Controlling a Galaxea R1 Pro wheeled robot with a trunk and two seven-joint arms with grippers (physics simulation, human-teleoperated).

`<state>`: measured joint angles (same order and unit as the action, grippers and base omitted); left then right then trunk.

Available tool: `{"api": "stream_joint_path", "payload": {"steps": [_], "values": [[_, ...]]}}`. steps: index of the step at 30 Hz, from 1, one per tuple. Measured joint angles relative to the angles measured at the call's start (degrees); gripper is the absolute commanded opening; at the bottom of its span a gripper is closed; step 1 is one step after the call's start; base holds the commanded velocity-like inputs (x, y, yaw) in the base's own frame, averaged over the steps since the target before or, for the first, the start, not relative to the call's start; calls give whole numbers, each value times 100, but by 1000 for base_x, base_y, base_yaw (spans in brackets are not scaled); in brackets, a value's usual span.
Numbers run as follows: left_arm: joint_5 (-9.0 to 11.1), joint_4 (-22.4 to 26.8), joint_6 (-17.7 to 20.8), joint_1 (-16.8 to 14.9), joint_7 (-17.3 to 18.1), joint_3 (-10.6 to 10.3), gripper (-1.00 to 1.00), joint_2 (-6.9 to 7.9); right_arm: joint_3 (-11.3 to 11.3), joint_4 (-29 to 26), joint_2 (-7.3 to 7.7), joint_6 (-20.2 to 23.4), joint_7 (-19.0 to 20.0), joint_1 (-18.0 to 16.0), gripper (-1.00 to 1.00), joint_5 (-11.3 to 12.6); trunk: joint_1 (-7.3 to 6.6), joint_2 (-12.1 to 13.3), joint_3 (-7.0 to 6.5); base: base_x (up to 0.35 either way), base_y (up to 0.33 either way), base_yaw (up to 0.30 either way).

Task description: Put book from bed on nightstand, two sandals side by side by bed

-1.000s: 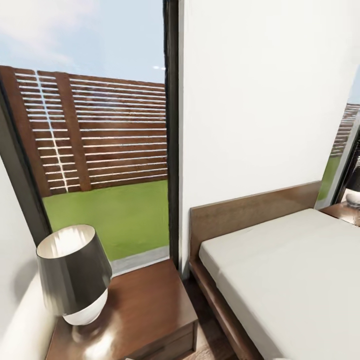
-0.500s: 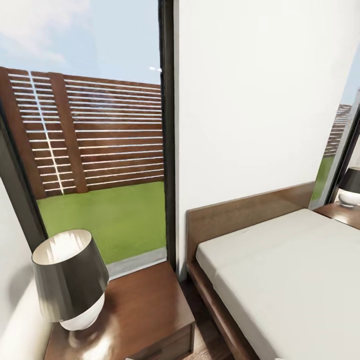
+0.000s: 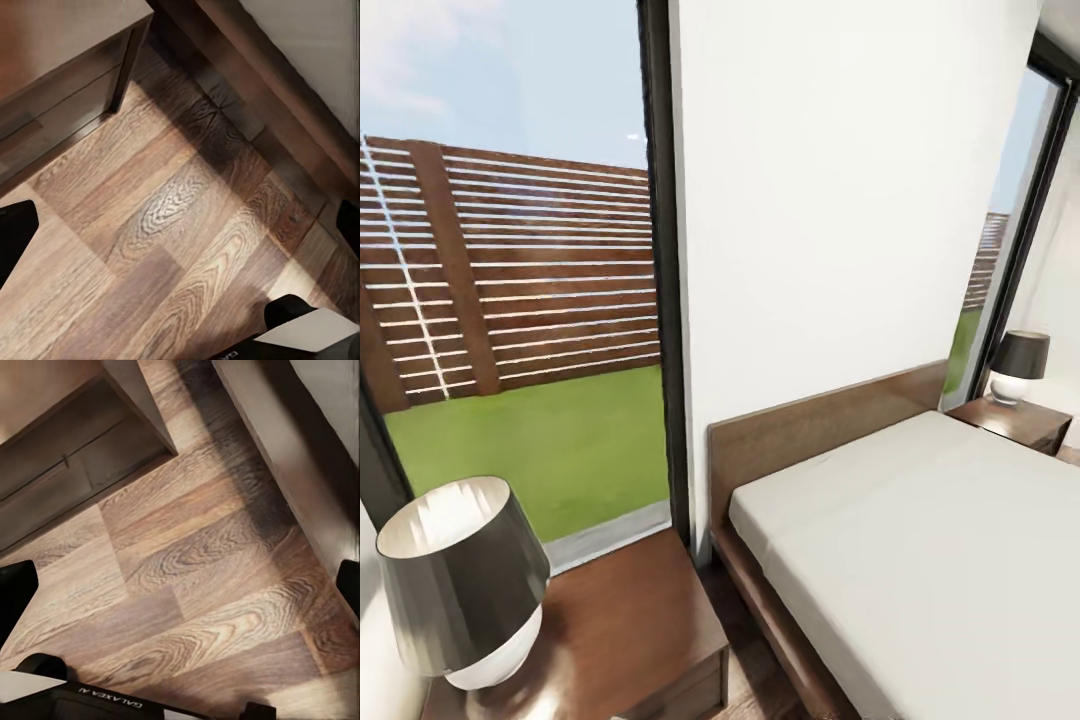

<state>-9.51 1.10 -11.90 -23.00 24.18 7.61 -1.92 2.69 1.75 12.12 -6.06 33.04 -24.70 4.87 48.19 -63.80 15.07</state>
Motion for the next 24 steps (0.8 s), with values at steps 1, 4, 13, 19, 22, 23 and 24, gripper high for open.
{"api": "stream_joint_path", "payload": {"steps": [1, 4, 13, 19, 22, 23, 24], "values": [[0, 0, 0, 0, 0, 0, 100, 0, 0, 0, 0, 0, -1, 0, 100, -1, -22, 40, -18, 0, 0, -250], [0, 1, 0, 0, 0, 0, 100, -1, 0, 0, 0, -1, -1, 0, 100, -2, -88, 161, -72, 0, 0, -250], [0, 2, 0, 1, 0, 0, 100, -1, 0, 0, -1, 1, 5, -1, 100, -4, -286, 522, -234, 0, 0, -144], [0, 1, 0, 1, 0, 0, 100, -1, 0, 0, -1, 1, 5, -1, 100, -4, -418, 763, -342, 0, 0, -11], [0, 0, 0, 1, 0, 0, 100, -1, 0, 0, -1, 1, 5, 0, 100, -5, -484, 884, -396, 0, 0, -2], [-1, 1, 0, 1, 0, 0, 100, -1, 0, 0, -1, 1, 5, 0, 100, -5, -506, 924, -414, 0, 0, 0], [-1, 0, 0, 1, 0, 0, 100, -1, 0, 0, -1, 1, 5, 0, 100, -5, -528, 964, -432, 0, 0, 0]]}}
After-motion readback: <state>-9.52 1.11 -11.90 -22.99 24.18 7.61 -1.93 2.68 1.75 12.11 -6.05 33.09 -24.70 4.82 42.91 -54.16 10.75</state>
